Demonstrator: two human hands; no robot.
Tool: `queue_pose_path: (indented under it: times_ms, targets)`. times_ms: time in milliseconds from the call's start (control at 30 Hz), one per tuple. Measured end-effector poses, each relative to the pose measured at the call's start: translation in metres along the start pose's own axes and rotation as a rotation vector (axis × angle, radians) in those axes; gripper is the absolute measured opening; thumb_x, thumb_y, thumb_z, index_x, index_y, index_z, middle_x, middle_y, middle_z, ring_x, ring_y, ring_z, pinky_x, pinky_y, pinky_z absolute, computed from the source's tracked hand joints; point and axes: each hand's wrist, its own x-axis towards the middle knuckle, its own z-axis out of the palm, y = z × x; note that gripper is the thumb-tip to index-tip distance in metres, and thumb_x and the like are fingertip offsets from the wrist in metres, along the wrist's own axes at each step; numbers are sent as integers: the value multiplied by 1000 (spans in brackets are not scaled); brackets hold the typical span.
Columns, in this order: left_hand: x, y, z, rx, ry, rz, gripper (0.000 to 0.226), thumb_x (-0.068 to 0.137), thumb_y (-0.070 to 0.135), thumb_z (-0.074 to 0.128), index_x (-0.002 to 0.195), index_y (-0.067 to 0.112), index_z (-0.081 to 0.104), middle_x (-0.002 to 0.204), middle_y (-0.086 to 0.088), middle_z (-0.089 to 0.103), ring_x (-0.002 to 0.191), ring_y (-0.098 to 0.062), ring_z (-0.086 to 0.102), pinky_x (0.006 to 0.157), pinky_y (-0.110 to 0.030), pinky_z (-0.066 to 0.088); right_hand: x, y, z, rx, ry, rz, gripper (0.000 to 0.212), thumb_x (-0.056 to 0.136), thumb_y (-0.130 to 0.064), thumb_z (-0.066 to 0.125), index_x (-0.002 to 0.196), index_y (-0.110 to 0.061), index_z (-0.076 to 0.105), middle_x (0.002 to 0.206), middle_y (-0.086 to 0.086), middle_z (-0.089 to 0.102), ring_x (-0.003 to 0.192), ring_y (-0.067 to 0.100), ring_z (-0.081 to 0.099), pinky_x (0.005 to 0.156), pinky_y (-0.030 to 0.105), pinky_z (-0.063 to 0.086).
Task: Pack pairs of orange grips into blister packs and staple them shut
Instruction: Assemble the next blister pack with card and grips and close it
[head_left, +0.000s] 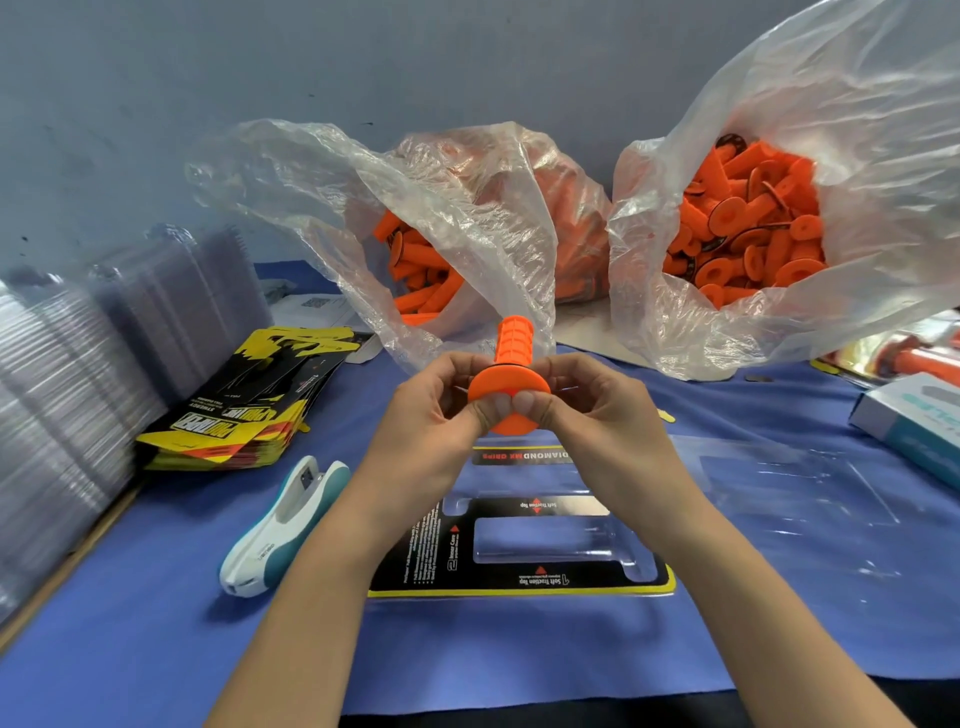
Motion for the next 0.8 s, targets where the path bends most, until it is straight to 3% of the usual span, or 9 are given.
queue_pose_path:
  times_ms: [200, 333, 400, 500, 567, 633, 700, 800]
  targets:
    - [-1, -1, -3, 62, -41, -2, 22, 75, 37, 71, 95, 31, 63, 84, 14, 71, 78, -2, 66, 68, -13, 49, -5, 1, 5, -42, 35, -3, 13, 86, -17, 73, 95, -25, 69, 88, -3, 74, 88, 17, 70, 88, 41, 55]
    - [-3, 1, -8, 96, -68, 9, 14, 82, 21, 73, 91, 28, 64, 81, 6, 72, 74, -6, 67, 71, -18, 52, -10, 0, -3, -120, -76, -50, 12, 86, -28, 74, 96, -24, 69, 88, -11, 73, 84, 5, 69, 78, 21, 54]
    - [-4, 3, -15, 109, -95, 6, 22, 84, 6, 72, 84, 27, 66, 77, -5, 72, 74, -12, 67, 80, -24, 54, -11, -1, -14, -156, -95, -98, 16, 88, -38, 67, 97, -25, 68, 90, -16, 71, 83, -2, 65, 73, 10, 46]
    - [-5, 8, -28, 187, -201, 8, 28, 82, -6, 71, 82, 22, 65, 78, -8, 74, 78, -24, 71, 85, -37, 55, -4, 3, -36, -375, 66, -181, 33, 89, -47, 54, 117, -31, 60, 117, -11, 58, 108, 1, 58, 91, 16, 44]
    - [-5, 12, -34, 258, -284, 16, 29, 81, -11, 69, 82, 18, 65, 80, -5, 73, 79, -36, 70, 84, -51, 52, 1, 6, -47, -407, 89, -104, 54, 88, -51, 52, 137, -29, 48, 132, -6, 47, 122, 7, 51, 102, 25, 42]
    - [-5, 16, -37, 309, -345, 49, 33, 80, -13, 69, 81, 20, 68, 82, 2, 69, 79, -25, 70, 82, -42, 54, 4, 8, -50, -283, 24, 2, 59, 88, -48, 53, 142, -25, 45, 130, -4, 53, 115, 8, 59, 96, 28, 48]
    - [-3, 19, -38, 388, -369, 89, 33, 79, -8, 73, 81, 25, 71, 87, 5, 68, 81, -16, 70, 83, -31, 54, 7, 9, -50, -143, -59, 47, 45, 94, -34, 55, 135, -18, 54, 111, 3, 65, 92, 13, 69, 83, 29, 56]
    - [-3, 14, -41, 292, -300, 64, 24, 86, 5, 70, 96, 27, 70, 96, 1, 74, 92, -17, 72, 90, -30, 55, 8, 9, -49, 118, -67, 91, 37, 89, -29, 60, 121, -11, 62, 90, 9, 67, 75, 17, 69, 74, 26, 58]
